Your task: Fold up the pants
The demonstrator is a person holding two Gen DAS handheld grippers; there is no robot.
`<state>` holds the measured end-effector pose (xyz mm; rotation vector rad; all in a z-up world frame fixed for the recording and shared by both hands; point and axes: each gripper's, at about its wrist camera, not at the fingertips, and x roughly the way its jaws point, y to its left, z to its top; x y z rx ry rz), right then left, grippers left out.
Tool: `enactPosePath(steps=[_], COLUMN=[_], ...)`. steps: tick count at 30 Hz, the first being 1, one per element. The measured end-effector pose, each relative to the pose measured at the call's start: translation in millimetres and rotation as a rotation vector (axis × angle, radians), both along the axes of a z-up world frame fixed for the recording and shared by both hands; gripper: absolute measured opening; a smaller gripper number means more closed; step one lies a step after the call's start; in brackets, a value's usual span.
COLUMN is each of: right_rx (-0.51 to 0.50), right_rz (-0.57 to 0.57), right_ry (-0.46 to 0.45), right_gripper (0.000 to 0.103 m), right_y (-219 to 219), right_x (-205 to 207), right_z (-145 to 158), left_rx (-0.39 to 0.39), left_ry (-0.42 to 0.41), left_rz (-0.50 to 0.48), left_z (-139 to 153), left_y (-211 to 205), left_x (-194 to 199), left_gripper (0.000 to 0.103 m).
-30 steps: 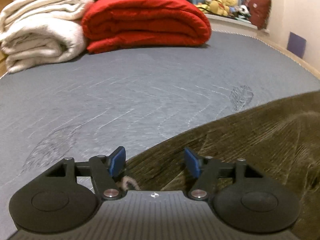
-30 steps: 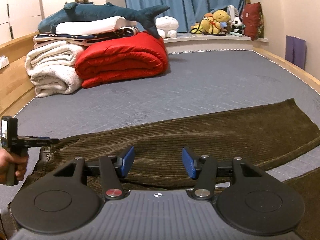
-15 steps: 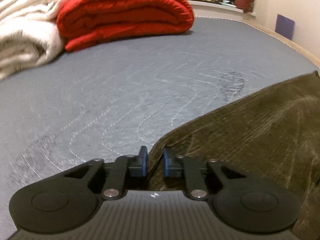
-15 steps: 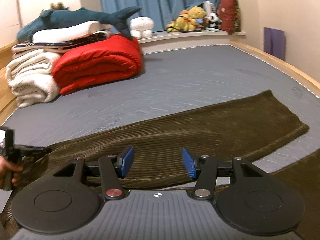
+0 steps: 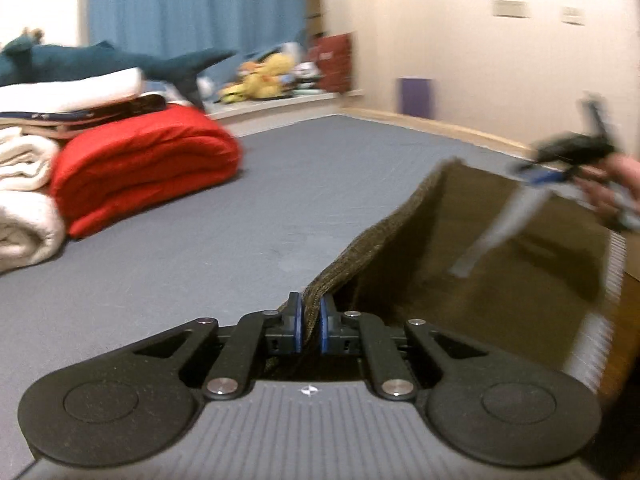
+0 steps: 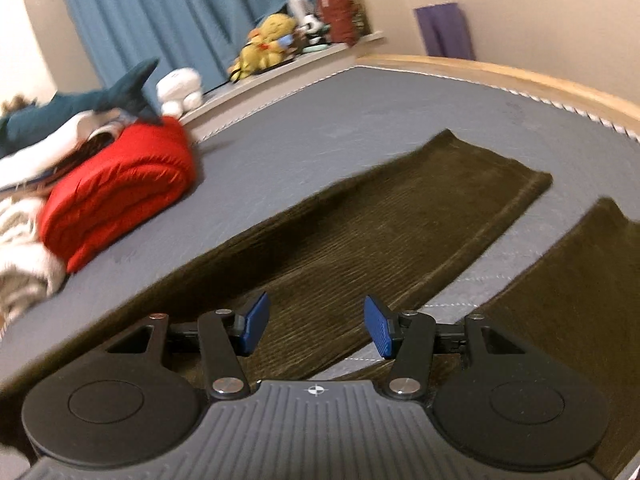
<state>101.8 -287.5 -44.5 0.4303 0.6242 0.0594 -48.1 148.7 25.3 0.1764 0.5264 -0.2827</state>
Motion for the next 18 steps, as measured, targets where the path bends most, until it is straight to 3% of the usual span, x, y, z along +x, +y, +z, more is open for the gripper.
enactPosePath(steps=[3, 5, 6, 7, 9, 12, 14, 18], right_rx=[0.070, 0.093, 0.094, 0.093, 0.111, 0.168, 0.194, 0.239], right_rz=[-0.047, -0.055, -0.065, -0.075, -0.104, -0.163, -0.217, -0.281], right_ry=[0.025, 0.040, 0.047, 0.054, 0.076, 0.109, 0.119, 0.125], right_gripper=[0.055, 0.055, 0.055, 0.055, 0.055, 0.055, 0.053, 0.038], right_y=[-14, -21, -24, -27, -37, -60, -75, -103], right_x=[1, 2, 4, 6, 11, 23, 29, 38], right_z=[-6, -12, -14, -17, -23, -33, -40, -56], left_rx=[-0.033, 0.056, 0.106, 0.107, 0.041, 0.004, 0.004, 0.093], left_ry=[0.133, 0.261, 0.273, 0.280, 0.292, 0.252, 0.250, 0.256], left_rz=[-0.084, -0.094, -0.079, -0.065, -0.023, 0.016, 0.007, -0.101], left_z=[-35, -61, -68, -71, -68, -59, -59, -67], left_y=[11, 6, 3, 4, 13, 15, 10, -22], left_x=[-37, -37, -37, -35, -29, -19, -11, -2], left_gripper=[0.009, 0.009, 0.009, 0.009, 0.009, 0.011, 0.013, 0.027])
